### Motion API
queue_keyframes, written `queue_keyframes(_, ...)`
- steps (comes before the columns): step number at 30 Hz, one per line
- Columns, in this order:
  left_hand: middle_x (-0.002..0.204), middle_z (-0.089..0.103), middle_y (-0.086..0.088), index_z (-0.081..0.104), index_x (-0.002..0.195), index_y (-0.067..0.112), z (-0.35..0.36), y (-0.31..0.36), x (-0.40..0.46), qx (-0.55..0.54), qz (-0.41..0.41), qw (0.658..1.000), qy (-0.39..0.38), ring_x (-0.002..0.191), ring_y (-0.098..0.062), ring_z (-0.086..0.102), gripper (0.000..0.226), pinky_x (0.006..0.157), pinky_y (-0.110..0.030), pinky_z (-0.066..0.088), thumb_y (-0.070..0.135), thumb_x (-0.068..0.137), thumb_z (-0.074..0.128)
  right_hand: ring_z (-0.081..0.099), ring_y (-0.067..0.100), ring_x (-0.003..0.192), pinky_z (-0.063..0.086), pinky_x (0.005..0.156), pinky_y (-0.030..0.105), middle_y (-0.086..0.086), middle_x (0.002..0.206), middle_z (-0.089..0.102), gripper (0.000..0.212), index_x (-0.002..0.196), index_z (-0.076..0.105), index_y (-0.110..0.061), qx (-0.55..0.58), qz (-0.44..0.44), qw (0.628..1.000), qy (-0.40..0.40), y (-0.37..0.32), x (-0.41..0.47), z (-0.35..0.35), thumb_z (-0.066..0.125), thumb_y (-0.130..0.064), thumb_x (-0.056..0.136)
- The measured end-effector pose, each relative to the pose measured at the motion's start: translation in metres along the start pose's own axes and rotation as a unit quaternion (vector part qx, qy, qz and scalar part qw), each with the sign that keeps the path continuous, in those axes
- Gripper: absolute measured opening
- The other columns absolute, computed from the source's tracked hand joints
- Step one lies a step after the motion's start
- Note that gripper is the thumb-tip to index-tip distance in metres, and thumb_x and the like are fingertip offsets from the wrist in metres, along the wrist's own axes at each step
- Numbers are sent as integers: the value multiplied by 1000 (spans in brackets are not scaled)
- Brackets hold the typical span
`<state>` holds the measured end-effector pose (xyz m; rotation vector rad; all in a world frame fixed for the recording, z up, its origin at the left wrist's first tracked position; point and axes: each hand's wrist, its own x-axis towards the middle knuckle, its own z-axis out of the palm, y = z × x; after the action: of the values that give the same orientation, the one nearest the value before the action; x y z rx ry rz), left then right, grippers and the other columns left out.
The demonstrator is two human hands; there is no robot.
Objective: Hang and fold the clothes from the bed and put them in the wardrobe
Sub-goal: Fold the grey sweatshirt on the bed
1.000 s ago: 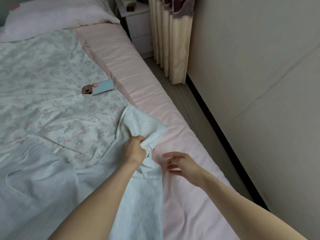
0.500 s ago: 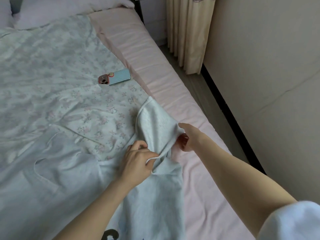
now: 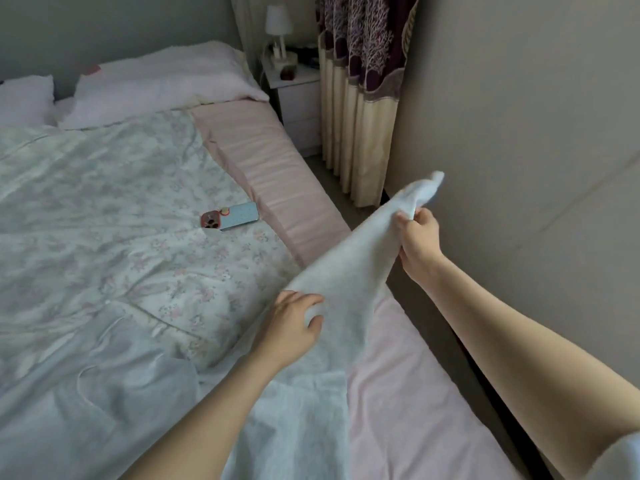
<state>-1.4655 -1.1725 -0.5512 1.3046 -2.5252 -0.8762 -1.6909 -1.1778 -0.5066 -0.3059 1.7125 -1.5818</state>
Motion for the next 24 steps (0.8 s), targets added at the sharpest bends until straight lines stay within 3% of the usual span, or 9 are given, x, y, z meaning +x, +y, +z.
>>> queue_keyframes(5,150,30,8,34,144,27,35,6,-2,45,-2,993,-110,138,-13,23,52,113,-25,19,34,95,49,59,27,89,50,78,36,16,101,60,19,106,56,3,70,121,990,11,42,-1,-68,42,3,94)
queue_keyframes(8,142,42,3,48,136,20,56,4,-9,29,-41,997,-55,131,-16,33,40,108,-24,26,25,96,48,59,29,100,49,87,36,17,113,60,28,121,50,7,86,215,972,44,85,-7,-90,44,4,94)
queue_keyframes(10,145,36,1,43,138,21,62,0,-12,82,-75,994,-13,134,-18,29,43,106,-31,28,26,96,46,56,30,112,47,93,37,19,125,56,38,131,44,4,87,269,956,82,117,-9,-105,43,3,93)
queue_keyframes(13,158,12,1,19,149,28,69,-19,-15,165,-110,970,-143,143,-21,12,57,114,-37,20,39,97,40,54,31,118,47,87,37,17,131,53,42,133,45,-1,87,316,938,113,147,-17,-121,39,3,92)
queue_keyframes(15,159,10,1,21,149,28,73,-27,-20,139,-117,955,-235,145,-20,9,56,117,-36,14,43,98,38,52,32,119,46,89,38,18,132,52,44,135,44,-4,99,294,944,112,148,-18,-122,38,4,92)
queue_keyframes(16,158,14,1,28,147,26,75,-30,-23,99,-119,960,-234,145,-18,11,53,117,-33,14,41,98,40,52,32,118,46,91,40,19,129,53,42,134,44,-7,104,265,953,106,141,-18,-117,38,3,93)
queue_keyframes(19,146,38,3,48,136,19,60,-25,-28,-104,-178,971,-122,134,-13,35,41,108,-20,24,31,97,48,53,29,112,44,98,41,13,110,56,34,123,49,-15,46,156,986,34,98,-20,-85,38,0,95)
queue_keyframes(21,137,50,2,52,131,18,33,-15,-30,-285,-256,921,-67,120,-11,49,37,101,-24,35,33,98,48,49,24,122,39,106,40,7,126,56,41,133,50,-19,-19,64,997,-44,69,-28,-59,41,-5,95)
queue_keyframes(24,123,59,-7,49,129,13,-19,-12,-42,-553,-336,763,-17,107,-23,59,48,96,-38,44,47,98,36,43,12,127,33,107,18,6,136,52,39,133,51,-8,-146,-88,975,-146,45,-68,-20,42,-1,96)
